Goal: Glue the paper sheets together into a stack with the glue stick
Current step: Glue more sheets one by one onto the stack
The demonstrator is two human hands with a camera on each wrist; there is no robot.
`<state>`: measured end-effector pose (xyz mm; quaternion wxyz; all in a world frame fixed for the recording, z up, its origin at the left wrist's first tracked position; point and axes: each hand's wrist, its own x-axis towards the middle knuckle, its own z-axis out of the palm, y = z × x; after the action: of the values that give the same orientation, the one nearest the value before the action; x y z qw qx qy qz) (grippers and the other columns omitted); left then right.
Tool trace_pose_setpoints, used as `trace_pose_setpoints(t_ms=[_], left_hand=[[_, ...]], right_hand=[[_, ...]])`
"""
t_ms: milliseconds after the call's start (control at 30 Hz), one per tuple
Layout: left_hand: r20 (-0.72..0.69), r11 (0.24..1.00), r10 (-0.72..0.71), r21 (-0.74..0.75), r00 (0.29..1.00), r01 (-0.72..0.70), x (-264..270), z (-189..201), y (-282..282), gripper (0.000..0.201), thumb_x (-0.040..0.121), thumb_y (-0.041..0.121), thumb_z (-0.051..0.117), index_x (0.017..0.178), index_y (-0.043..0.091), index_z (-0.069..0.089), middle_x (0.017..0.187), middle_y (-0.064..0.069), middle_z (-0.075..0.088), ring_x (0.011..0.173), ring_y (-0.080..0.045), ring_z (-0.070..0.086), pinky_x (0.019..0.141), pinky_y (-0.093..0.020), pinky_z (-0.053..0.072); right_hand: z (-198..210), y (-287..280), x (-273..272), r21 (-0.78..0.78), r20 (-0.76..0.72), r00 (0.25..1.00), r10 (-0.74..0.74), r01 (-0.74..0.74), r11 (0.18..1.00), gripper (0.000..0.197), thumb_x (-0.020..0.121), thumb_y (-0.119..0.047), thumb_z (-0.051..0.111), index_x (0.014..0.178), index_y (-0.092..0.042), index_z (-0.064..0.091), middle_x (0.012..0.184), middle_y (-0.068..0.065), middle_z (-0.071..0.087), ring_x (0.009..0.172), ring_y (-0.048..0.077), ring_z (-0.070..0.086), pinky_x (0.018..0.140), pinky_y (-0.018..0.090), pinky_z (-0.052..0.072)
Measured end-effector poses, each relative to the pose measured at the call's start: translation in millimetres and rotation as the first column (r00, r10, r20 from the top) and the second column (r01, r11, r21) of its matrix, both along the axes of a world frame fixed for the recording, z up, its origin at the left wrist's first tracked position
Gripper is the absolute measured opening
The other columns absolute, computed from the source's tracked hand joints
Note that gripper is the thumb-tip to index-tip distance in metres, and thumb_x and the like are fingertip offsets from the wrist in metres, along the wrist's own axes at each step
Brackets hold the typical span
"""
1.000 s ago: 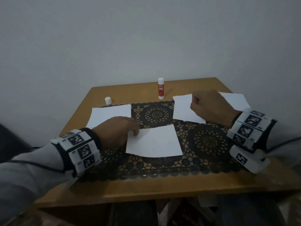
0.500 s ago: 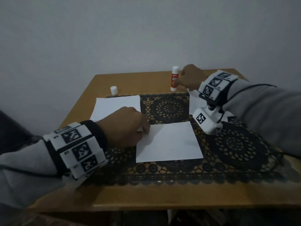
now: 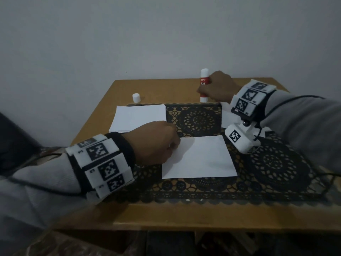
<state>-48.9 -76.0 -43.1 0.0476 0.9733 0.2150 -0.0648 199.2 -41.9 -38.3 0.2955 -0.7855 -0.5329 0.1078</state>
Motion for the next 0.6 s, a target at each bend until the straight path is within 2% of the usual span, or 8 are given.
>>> trace_pose_setpoints(t_ms=[100,233,333,400,500,600], left_hand=[[-0.070,0.997,0.004,0.080,0.998,0.002,0.2,0.3,-11.5,0.021,0.093,0.020,0.049,0.102,0.014,0.068,0.114,-0.004,0.053,0.105,-0.019,0.047,0.091,-0.035,0.045],[-0.196,0.990,0.079,0.127,0.978,-0.055,-2.5,1.8,-32.6,0.032,0.097,0.030,0.045,0.120,0.012,0.058,0.122,-0.008,0.043,0.109,-0.021,0.043,0.096,-0.035,0.043],[-0.196,0.992,0.076,0.114,0.978,-0.054,-9.9,2.6,-43.2,0.038,0.096,0.034,0.042,0.128,0.015,0.053,0.123,-0.008,0.049,0.111,-0.022,0.046,0.098,-0.038,0.042],[-0.183,0.994,0.057,0.101,0.981,-0.039,-15.1,2.8,-47.6,0.041,0.095,0.037,0.042,0.130,0.018,0.052,0.124,-0.006,0.053,0.112,-0.022,0.049,0.099,-0.039,0.043],[-0.186,0.997,0.064,0.046,0.981,-0.056,-20.4,2.4,-58.7,0.047,0.096,0.042,0.042,0.135,0.017,0.046,0.131,-0.004,0.047,0.112,-0.022,0.051,0.099,-0.038,0.045],[-0.190,0.998,0.064,0.021,0.980,-0.061,-23.5,-0.8,-71.0,0.053,0.097,0.045,0.040,0.139,0.013,0.039,0.139,-0.006,0.038,0.120,-0.022,0.045,0.103,-0.038,0.041]], right_hand=[[9.3,-23.8,-10.4,-0.013,0.002,0.994,0.107,-0.107,0.994,0.020,0.087,-0.024,0.063,0.080,-0.008,0.056,0.073,0.006,0.056,0.065,0.019,0.054,0.060,0.028,0.041],[23.2,-56.0,-24.7,-0.120,0.074,0.957,0.279,-0.270,0.955,0.022,0.091,-0.025,0.061,0.077,-0.009,0.057,0.072,0.009,0.060,0.060,0.017,0.055,0.060,0.030,0.043],[31.1,-75.6,-34.5,-0.190,0.044,0.920,0.389,-0.375,0.907,0.032,0.097,-0.028,0.056,0.083,0.000,0.063,0.074,0.016,0.066,0.058,0.020,0.062,0.060,0.033,0.055],[33.1,-85.0,-41.5,-0.187,0.032,0.899,0.437,-0.424,0.886,0.039,0.097,-0.031,0.055,0.085,0.006,0.063,0.067,0.016,0.064,0.053,0.019,0.060,0.056,0.032,0.056],[30.9,-94.7,-55.3,-0.141,0.028,0.892,0.452,-0.444,0.885,0.030,0.092,-0.035,0.064,0.091,-0.006,0.063,0.062,0.005,0.061,0.050,0.017,0.058,0.049,0.030,0.051],[23.4,-94.1,-69.3,-0.130,0.088,0.878,0.470,-0.457,0.880,0.027,0.082,-0.040,0.073,0.087,-0.016,0.064,0.083,-0.005,0.061,0.069,0.011,0.058,0.058,0.026,0.047]])
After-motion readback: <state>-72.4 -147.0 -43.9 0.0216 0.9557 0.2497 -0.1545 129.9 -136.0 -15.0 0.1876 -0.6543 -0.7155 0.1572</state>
